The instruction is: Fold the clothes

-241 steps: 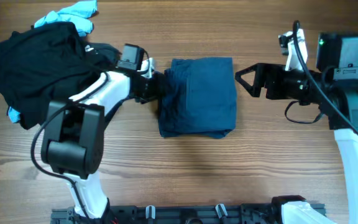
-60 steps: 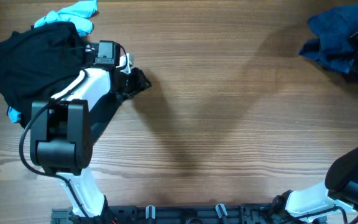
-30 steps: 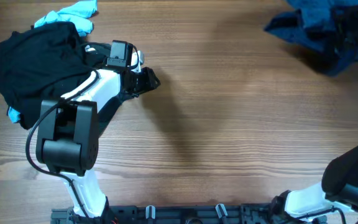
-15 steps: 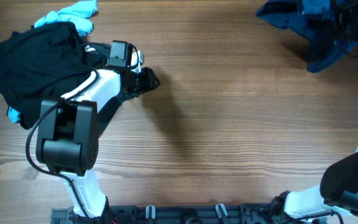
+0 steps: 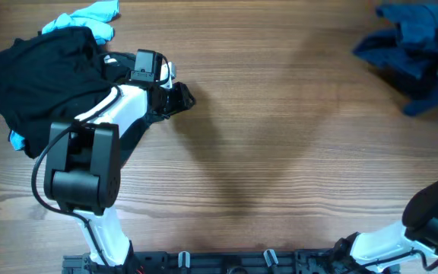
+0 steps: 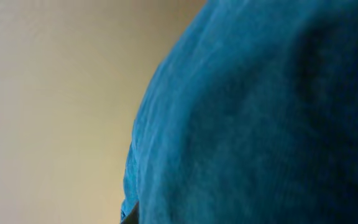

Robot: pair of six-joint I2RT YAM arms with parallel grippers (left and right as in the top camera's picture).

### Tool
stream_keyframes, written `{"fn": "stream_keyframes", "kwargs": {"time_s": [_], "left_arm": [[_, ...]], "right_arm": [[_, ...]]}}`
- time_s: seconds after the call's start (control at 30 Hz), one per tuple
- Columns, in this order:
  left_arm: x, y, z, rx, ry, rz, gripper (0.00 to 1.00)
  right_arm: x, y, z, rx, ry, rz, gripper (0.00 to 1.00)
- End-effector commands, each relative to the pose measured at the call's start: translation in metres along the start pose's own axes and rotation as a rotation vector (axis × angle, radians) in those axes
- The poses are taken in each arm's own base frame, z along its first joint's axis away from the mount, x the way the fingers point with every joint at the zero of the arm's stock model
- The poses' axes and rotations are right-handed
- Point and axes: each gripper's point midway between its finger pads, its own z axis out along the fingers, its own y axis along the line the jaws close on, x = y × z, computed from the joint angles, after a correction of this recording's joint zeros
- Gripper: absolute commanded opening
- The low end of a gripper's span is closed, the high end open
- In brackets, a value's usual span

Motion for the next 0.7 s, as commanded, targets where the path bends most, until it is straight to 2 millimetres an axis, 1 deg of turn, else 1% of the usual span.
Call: {"fn": "stream_keyframes", "kwargs": {"time_s": [0.0,0.07,0.2,0.37,0.43,0.47,0.53,0.57,0.6,0.63,0.67], "left_arm": [[0.014,-0.001,0.014,-0.023,0.029,0.033,0.52],[0.016,-0.007,0.016,-0.016,0.029,0.051,0.52],[0.017,-0.016,0.02,-0.019,0.017,0.082,0.54],[0.019,-0.021,0.022,-0.012,0.015,0.096,0.54],[0.018,-0.021,0.022,-0.013,0.015,0.096,0.54],[0.018,-0.022,0.022,-0.012,0.014,0.096,0.54],[0.017,-0.022,0.022,-0.009,0.008,0.099,0.55],[0.016,-0.023,0.022,-0.006,0.004,0.101,0.55],[0.015,-0.024,0.022,-0.004,0.001,0.102,0.55],[0.014,-0.024,0.022,-0.003,-0.002,0.103,0.55],[0.014,-0.024,0.022,-0.002,-0.005,0.104,0.55]], "right_arm": [[-0.028,-0.027,0.006,0.094,-0.083,-0.074,0.04],[-0.038,-0.045,0.009,0.135,-0.106,-0.086,0.04],[-0.055,-0.07,0.012,0.167,-0.128,-0.131,0.05],[-0.07,-0.092,0.014,0.166,-0.131,-0.225,0.07],[-0.072,-0.1,0.015,0.135,-0.109,-0.24,0.11],[-0.073,-0.108,0.016,0.139,-0.102,-0.225,0.17],[-0.073,-0.125,0.013,0.172,-0.093,-0.13,0.54],[-0.073,-0.13,0.011,0.182,-0.089,-0.098,0.69],[-0.073,-0.133,0.009,0.188,-0.088,-0.071,0.76],[-0.072,-0.137,0.007,0.194,-0.085,-0.032,0.87],[-0.07,-0.138,0.006,0.189,-0.073,-0.003,0.94]]}}
